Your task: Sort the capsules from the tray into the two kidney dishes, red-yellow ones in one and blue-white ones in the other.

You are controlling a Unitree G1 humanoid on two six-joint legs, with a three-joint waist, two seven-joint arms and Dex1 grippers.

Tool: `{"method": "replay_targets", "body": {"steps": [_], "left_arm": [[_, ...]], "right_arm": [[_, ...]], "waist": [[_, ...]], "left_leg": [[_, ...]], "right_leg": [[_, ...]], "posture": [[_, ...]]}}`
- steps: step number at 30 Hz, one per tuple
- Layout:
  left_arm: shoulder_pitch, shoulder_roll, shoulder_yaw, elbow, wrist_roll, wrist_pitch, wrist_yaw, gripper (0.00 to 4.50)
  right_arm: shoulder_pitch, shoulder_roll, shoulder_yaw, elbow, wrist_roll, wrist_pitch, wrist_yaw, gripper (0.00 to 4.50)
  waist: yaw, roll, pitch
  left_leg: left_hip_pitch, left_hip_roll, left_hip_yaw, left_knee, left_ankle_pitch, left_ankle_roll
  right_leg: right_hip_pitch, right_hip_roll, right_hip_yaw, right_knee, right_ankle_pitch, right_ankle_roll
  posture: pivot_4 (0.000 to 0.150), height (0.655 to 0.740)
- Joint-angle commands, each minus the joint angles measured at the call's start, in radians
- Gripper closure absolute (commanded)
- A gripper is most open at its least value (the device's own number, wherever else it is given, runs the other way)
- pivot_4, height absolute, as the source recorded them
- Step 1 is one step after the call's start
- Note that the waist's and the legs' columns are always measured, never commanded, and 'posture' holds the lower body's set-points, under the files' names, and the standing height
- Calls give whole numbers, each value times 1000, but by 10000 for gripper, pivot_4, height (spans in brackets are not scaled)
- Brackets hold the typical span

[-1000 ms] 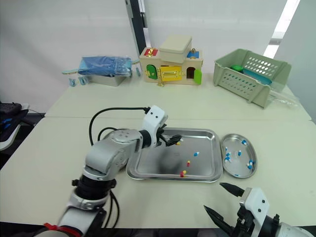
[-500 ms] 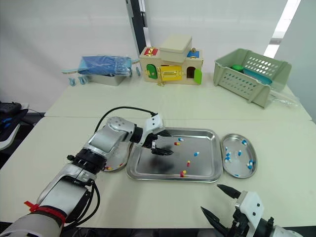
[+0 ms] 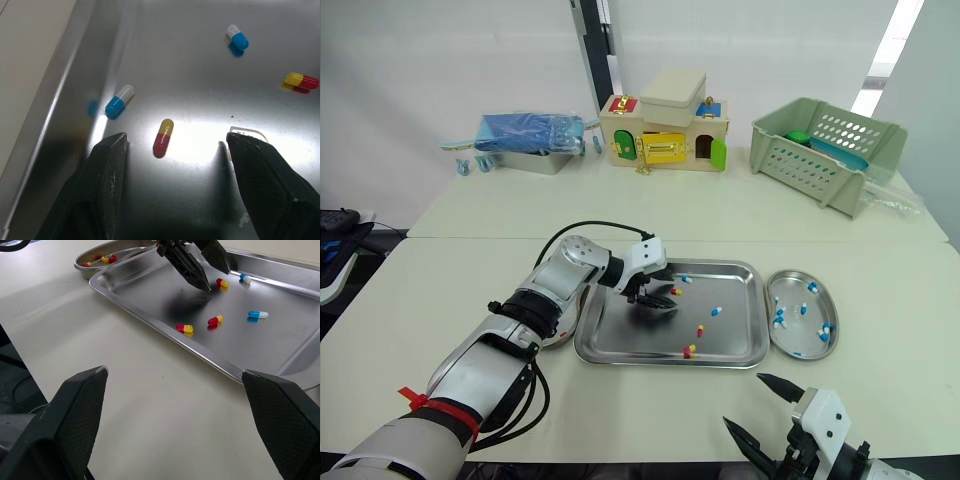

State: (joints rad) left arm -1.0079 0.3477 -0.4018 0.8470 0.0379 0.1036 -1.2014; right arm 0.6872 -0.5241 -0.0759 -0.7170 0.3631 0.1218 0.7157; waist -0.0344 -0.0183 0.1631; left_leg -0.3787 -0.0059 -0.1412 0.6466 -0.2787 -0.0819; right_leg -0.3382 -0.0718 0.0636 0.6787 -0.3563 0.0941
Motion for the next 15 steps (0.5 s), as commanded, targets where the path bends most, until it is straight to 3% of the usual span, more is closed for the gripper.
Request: {"method": "replay_targets", "body": {"steps": [1,11,15], "left_arm": [[-34,-15,32,32,5,-17,0,12614],[-47,-39,48,97,23,-6,-19,12614],[-52,-48,54,113,39,6,-15,21458]], "right_arm": [[7,0,1,-29,2,-14,-5,0],[9,1,5,-24,-2,-18,-7,0],[10,3,2,-14,-2,-26,-2,0]], "waist": [[0,0,0],[0,0,0],[0,0,0]], "left_leg": [[0,0,0,0,0,0],[0,0,0,0,0,0],[0,0,0,0,0,0]], "right_leg": [[0,0,0,0,0,0],[0,0,0,0,0,0],[0,0,0,0,0,0]], "posture": [[1500,7400],[1500,7400],[1500,7400]]}}
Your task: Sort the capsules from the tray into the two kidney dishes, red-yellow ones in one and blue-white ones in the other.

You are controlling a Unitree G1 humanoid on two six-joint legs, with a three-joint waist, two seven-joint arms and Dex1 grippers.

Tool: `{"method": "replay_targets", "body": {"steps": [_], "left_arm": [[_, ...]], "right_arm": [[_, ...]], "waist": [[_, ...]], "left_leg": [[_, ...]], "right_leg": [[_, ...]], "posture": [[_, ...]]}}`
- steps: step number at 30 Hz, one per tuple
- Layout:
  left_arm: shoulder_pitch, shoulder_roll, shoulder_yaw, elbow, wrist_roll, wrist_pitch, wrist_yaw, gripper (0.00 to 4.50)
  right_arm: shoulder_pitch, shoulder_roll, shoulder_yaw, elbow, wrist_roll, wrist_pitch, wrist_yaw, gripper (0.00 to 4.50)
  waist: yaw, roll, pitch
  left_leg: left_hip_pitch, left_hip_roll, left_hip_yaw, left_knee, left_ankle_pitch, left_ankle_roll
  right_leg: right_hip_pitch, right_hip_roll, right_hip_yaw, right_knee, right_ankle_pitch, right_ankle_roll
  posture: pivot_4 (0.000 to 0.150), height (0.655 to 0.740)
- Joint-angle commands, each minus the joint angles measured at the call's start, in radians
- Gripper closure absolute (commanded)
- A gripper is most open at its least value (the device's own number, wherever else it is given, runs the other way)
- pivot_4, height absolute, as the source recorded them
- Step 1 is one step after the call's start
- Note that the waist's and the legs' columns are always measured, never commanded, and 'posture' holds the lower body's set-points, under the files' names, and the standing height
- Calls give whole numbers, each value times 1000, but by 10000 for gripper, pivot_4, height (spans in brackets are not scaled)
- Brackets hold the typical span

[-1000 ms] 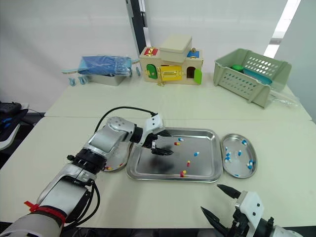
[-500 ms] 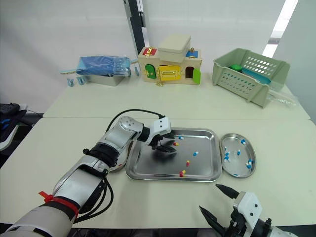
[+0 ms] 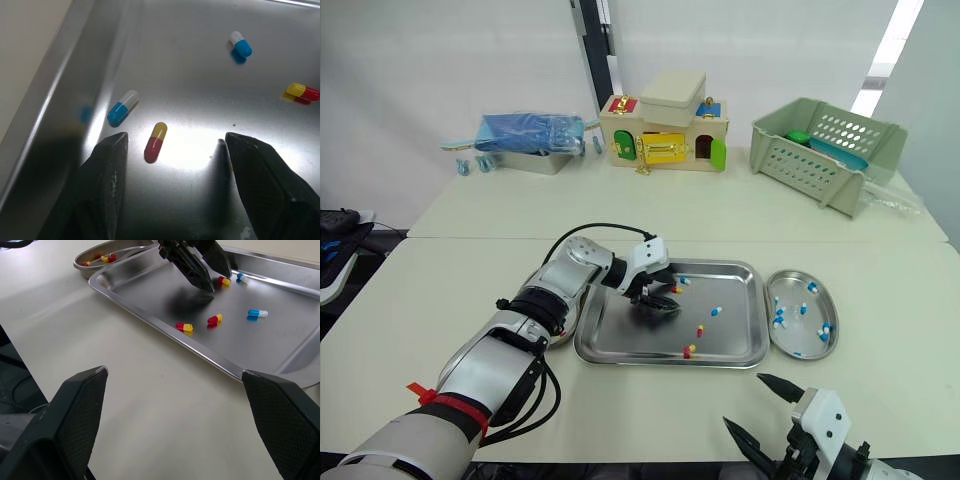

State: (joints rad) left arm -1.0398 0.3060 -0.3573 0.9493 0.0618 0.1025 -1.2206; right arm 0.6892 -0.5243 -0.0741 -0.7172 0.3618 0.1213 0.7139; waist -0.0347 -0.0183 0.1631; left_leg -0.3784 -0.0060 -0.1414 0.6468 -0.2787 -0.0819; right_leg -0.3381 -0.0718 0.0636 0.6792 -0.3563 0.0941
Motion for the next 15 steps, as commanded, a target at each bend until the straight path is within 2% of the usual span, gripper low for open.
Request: {"method": "replay_targets", "body": {"steps": [1,7,8,15], "left_arm": [[-20,-6,9,14,19,9,3,23977],[-19,-8,14,21,34,10,4,42946],[-17,-8,15,19,36,9,3,44734],[-7,-4,22,-13,34,11,-10,44734]], "right_arm": [[12,3,-2,-9,0,-32,3,0],[20,2,-5,2,0,-49,8,0],[21,2,-4,5,-1,-53,9,0],[17,3,2,27,-5,-75,13,0]], "waist": [[0,0,0],[0,0,0],[0,0,0],[0,0,0]], "left_leg": [[0,0,0,0,0,0],[0,0,0,0,0,0],[0,0,0,0,0,0],[0,0,0,0,0,0]], "right_leg": [[0,0,0,0,0,0],[0,0,0,0,0,0],[0,0,0,0,0,0],[0,0,0,0,0,0]], "posture": [[1500,7400],[1500,7400],[1500,7400],[1500,7400]]}}
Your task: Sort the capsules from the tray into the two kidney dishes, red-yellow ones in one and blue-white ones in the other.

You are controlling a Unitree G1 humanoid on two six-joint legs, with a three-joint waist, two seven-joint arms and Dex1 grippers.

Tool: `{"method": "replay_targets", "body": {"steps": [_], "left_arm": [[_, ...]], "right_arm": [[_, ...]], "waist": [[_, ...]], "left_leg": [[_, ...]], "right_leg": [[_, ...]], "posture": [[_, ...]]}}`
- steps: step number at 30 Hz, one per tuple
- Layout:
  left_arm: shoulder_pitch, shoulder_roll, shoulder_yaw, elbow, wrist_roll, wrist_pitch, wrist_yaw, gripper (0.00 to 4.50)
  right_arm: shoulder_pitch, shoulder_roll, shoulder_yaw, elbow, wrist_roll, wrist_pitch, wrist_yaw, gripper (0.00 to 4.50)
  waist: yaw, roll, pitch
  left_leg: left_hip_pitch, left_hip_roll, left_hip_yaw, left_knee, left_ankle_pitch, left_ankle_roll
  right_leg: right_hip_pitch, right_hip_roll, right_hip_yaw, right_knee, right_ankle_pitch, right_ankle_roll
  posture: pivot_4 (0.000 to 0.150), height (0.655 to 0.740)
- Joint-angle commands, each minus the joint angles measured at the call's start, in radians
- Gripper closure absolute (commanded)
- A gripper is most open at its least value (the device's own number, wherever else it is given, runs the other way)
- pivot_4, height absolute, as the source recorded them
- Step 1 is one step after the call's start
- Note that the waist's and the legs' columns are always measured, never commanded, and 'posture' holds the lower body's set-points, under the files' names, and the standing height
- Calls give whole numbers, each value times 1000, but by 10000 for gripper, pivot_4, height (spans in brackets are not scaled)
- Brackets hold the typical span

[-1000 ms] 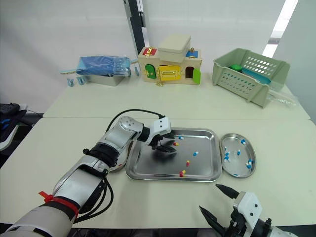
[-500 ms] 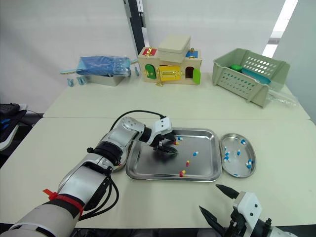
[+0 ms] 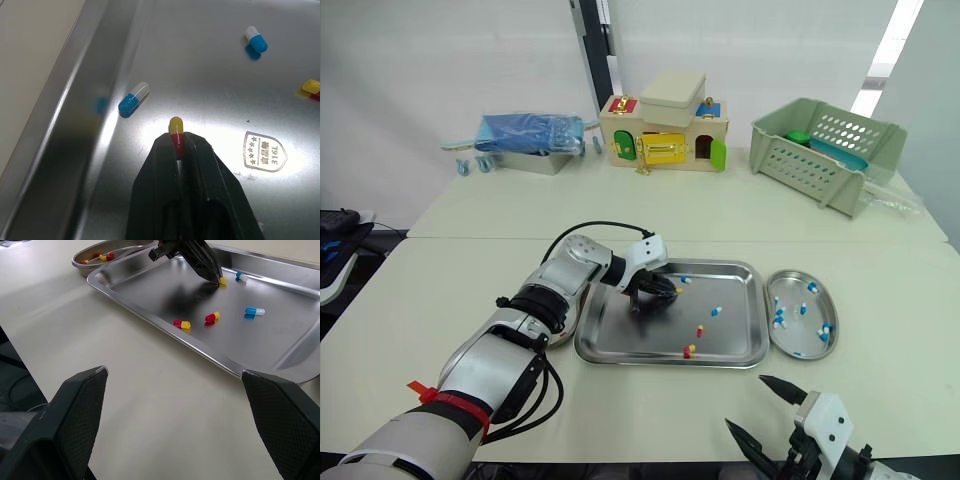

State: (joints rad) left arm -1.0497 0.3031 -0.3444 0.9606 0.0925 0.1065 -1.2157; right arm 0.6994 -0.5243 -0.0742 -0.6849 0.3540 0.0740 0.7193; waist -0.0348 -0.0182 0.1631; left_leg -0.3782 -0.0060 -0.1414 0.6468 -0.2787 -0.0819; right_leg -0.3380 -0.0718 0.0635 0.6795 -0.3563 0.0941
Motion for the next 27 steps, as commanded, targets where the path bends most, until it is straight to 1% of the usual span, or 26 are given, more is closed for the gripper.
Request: {"method": "replay_targets", "body": {"steps": [1,4,8,11,14,16,18,21,27], "left_arm": [[6,4,12,-41,-1,13,-20,44734],[30,37,37,-171,-30,87,-35,44734],[120,125,83,-472,-74,286,-45,44734],[192,180,124,-677,-101,451,1,44734],[301,238,215,-913,-131,693,100,44734],[358,265,255,-1017,-147,793,152,44734],[413,284,319,-1100,-164,893,214,44734],[467,305,389,-1187,-185,991,295,44734],[534,277,501,-1258,-205,1109,468,44734]], "right_arm": [[7,4,2,-1,1,-33,9,0],[4,4,-5,7,4,-45,11,0],[-9,0,-9,1,16,-49,14,0],[-21,-4,-10,5,23,-52,23,0],[-51,-18,-12,19,37,-51,50,0],[-69,-28,-14,27,53,-46,69,0],[-90,-48,-16,34,65,-45,98,0],[-118,-78,-23,62,73,-56,143,0],[-177,-117,-26,127,75,-81,208,0]], "waist": [[0,0,0],[-2,0,0],[-14,0,0],[-17,1,0],[-19,2,0],[-19,2,0],[-18,2,0],[-15,2,0],[-3,1,0]], "left_leg": [[0,0,0,0,0,0],[0,0,0,0,0,0],[0,1,0,0,0,0],[0,1,-1,0,0,0],[0,1,-2,0,0,0],[0,1,-2,0,0,0],[0,1,-3,0,0,0],[0,1,-3,0,0,0],[0,1,-2,0,0,0]], "right_leg": [[0,0,0,0,0,0],[0,0,0,0,0,0],[0,0,0,0,0,0],[0,1,0,1,0,0],[1,0,0,0,0,0],[1,1,0,0,0,0],[1,1,-1,1,0,0],[1,1,-1,0,0,0],[1,0,-1,0,0,0]], "posture": [[1500,7400],[1500,7400],[1500,7400],[1500,7400],[1500,7400],[1500,7400],[1500,7400],[1500,7400],[1500,7400]]}}
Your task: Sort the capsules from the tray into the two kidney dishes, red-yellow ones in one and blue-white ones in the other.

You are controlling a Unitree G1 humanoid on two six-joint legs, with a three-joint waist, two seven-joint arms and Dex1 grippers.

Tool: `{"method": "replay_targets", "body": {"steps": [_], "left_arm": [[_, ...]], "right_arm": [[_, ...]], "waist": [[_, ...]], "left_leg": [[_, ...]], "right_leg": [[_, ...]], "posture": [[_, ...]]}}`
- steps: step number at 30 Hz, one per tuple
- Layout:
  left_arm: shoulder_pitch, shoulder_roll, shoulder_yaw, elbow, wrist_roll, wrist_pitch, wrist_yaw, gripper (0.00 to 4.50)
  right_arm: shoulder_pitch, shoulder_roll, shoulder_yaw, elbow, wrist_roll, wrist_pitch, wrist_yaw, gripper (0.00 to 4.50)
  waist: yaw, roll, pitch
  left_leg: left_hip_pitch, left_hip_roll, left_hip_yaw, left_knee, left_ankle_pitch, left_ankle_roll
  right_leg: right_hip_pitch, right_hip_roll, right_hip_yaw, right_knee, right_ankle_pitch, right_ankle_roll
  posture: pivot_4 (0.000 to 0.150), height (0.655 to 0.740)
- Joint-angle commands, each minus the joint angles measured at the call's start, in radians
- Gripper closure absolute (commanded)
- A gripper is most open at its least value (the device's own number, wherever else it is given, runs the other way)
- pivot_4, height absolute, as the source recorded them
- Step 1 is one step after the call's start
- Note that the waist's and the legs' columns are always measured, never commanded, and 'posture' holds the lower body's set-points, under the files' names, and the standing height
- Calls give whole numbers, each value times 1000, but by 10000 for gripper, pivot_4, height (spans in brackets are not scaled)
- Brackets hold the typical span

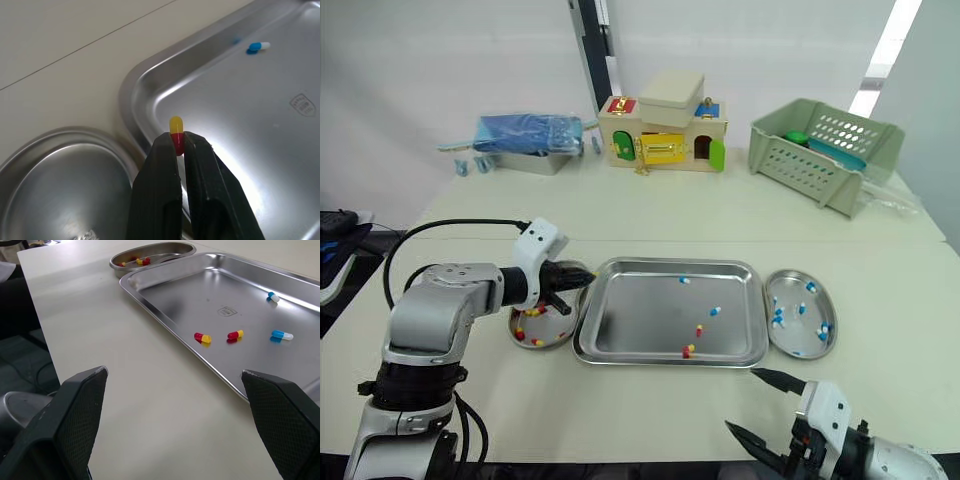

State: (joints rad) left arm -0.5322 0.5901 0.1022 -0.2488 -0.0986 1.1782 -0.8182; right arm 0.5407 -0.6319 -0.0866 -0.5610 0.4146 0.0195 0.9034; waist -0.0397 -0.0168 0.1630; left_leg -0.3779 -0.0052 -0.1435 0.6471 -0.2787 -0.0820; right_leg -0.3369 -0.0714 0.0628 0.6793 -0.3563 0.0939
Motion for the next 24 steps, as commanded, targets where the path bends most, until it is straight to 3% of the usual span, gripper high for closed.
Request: {"method": "replay_targets", "body": {"steps": [1,14,24], "left_arm": [[26,-15,65,-52,-16,48,94,44734],[83,-10,92,-39,-81,60,232,44734],[72,5,84,-28,-128,44,267,13612]], "right_arm": [[-26,-10,-13,7,15,-26,27,0],[-54,-3,0,32,3,-31,44,0],[-58,8,3,43,-7,-35,34,0]], "waist": [[4,0,0],[7,0,0],[7,0,0]], "left_leg": [[0,0,0,0,0,0],[0,0,0,0,0,0],[0,0,0,0,0,0]], "right_leg": [[0,0,0,0,0,0],[0,0,0,0,0,0],[0,0,0,0,0,0]], "posture": [[1500,7400],[1500,7400],[1500,7400]]}}
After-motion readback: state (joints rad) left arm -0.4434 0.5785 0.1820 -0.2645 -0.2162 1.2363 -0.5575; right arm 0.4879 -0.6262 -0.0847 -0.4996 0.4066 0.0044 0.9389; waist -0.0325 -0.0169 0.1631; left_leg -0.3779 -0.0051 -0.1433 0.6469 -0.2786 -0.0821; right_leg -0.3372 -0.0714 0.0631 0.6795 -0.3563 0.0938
